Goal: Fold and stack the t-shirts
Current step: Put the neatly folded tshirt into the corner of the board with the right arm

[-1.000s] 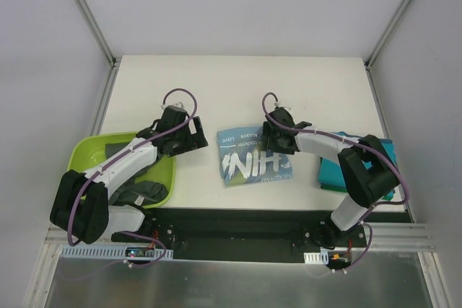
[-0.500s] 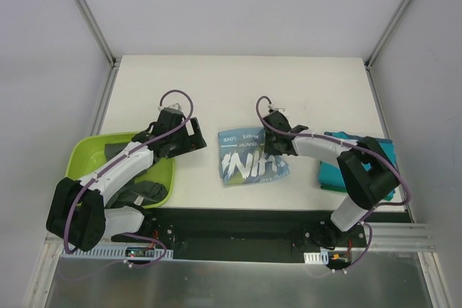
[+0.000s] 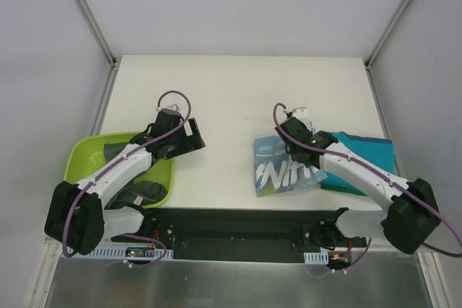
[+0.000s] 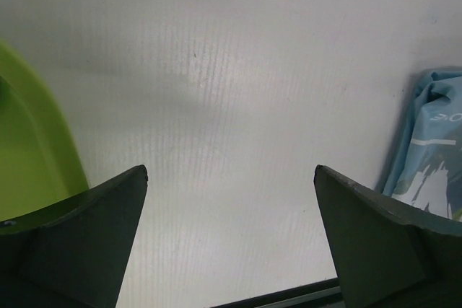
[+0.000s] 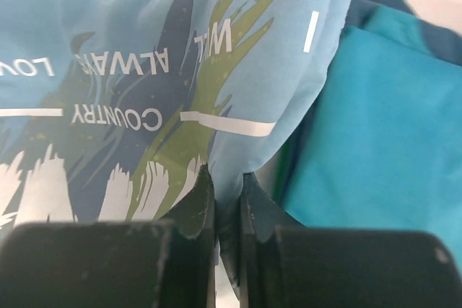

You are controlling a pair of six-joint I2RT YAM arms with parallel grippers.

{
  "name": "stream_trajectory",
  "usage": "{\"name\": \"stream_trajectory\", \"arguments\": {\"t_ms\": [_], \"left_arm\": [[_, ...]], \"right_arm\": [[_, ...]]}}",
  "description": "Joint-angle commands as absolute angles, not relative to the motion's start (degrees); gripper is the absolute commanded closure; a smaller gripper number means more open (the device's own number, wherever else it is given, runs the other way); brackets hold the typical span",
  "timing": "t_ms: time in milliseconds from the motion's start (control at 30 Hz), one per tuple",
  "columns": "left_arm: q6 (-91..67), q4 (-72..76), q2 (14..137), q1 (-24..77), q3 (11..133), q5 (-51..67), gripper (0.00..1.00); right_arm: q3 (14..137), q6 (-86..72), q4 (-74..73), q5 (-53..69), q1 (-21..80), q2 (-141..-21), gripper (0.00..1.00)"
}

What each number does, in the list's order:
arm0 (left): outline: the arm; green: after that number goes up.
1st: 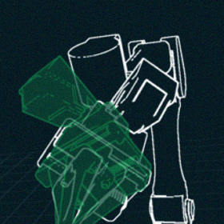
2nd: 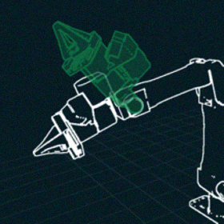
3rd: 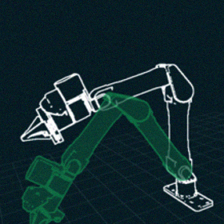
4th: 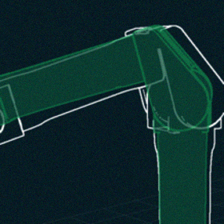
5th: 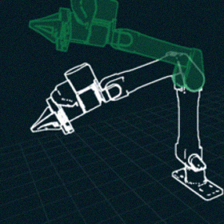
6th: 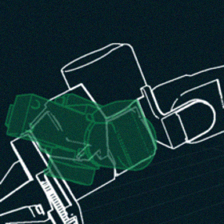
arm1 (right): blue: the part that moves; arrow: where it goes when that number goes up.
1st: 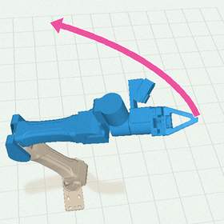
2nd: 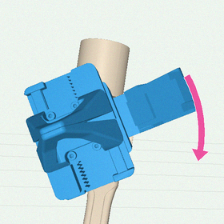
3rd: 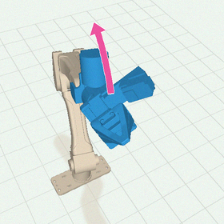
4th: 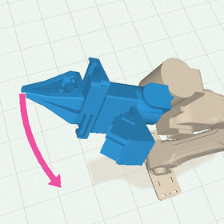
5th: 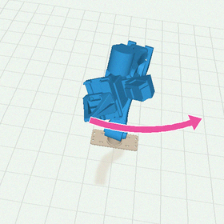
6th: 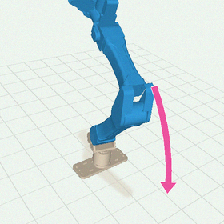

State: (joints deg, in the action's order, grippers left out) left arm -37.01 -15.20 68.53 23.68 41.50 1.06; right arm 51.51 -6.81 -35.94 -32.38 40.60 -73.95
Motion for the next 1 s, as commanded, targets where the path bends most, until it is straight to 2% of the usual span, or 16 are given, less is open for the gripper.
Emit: {"name": "stream_trajectory", "arguments": {"t_ms": [0, 267, 667, 967], "left_arm": [[-37.9, -15.1, 68.3, 22.9, 41.2, 0.4, 0.01], [-37.7, -15.3, 66.8, 22.8, 41.0, 0.4, 0.01], [-37.7, -15.5, 64.0, 22.7, 40.0, 0.4, 0.01], [-37.6, -15.5, 63.9, 22.6, 40.0, 0.4, 0.01]], "right_arm": [[54.2, -5.5, -45.2, -42.4, 40.8, -67.2, 1.0], [59.1, -0.4, -51.7, -47.4, 38.7, -63.4, 1.0], [67.1, 8.1, -52.2, -35.0, 32.0, -59.5, 1.0], [72.3, 8.6, -55.6, -31.5, 26.2, -59.1, 1.0]]}}
